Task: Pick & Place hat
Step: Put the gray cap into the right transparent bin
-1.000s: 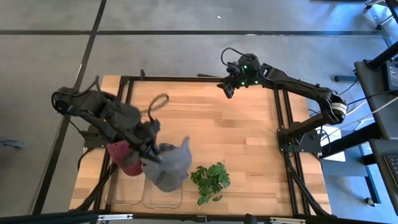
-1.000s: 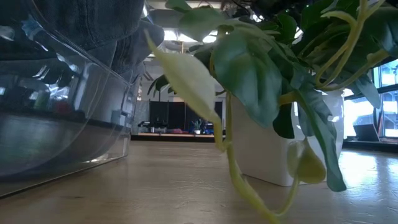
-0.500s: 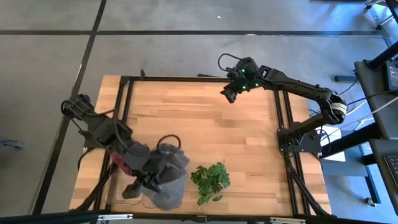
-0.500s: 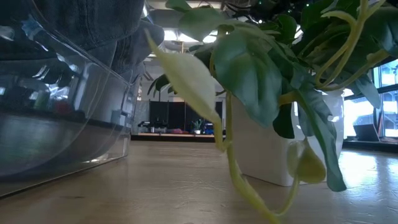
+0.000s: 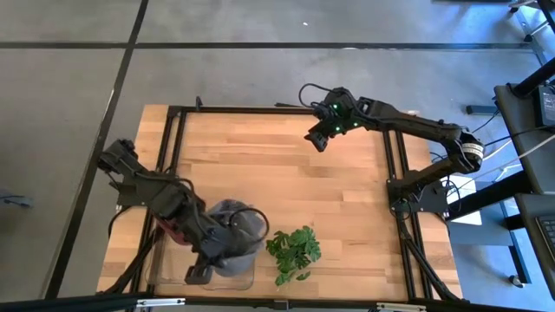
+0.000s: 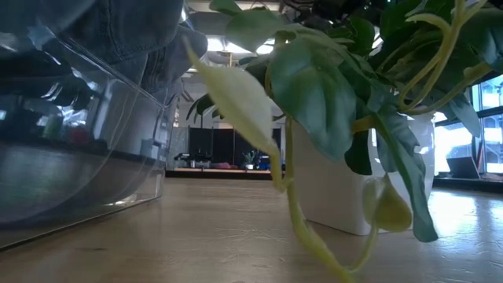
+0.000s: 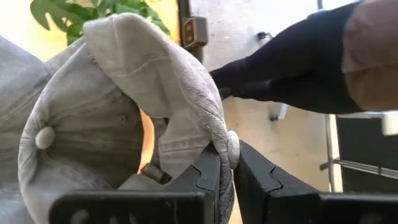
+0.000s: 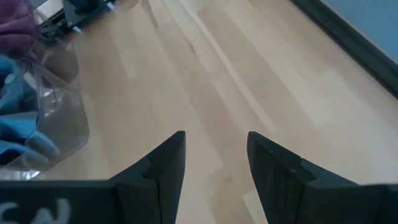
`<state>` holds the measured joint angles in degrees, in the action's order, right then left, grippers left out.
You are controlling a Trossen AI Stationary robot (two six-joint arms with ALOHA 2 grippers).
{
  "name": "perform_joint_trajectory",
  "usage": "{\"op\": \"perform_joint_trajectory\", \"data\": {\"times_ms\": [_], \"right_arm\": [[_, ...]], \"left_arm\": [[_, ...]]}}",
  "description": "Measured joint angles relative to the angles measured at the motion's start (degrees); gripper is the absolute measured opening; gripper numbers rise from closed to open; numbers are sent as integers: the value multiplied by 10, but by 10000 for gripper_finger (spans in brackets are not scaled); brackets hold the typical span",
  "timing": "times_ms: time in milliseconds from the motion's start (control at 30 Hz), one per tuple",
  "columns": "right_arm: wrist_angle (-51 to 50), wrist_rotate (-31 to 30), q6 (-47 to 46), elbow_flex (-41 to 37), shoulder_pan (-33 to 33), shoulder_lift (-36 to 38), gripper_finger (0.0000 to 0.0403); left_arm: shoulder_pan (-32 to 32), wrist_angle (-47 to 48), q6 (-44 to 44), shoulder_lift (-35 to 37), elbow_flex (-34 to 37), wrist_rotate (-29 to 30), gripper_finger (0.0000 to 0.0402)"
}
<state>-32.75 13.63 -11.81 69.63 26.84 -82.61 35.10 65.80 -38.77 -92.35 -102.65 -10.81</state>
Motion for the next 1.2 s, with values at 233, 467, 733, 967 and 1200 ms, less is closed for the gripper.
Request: {"op": "perform_joint_trajectory", "data": {"times_ms": [233, 467, 733, 967, 1200], "right_arm": [[0, 0, 0, 0, -19, 0, 172], [-14, -1, 1, 0, -29, 0, 172], [-35, -7, 3, 0, -29, 0, 172], [-34, -6, 3, 0, -29, 0, 172], [-34, -12, 3, 0, -29, 0, 172]], "left_arm": [[6, 0, -25, -30, 0, 43, 24], [30, -9, -16, -33, 0, 101, 24], [46, -70, -27, -21, 65, 104, 24], [37, -115, -72, 22, 155, 74, 24], [32, -118, -76, 54, 219, 96, 24]]}}
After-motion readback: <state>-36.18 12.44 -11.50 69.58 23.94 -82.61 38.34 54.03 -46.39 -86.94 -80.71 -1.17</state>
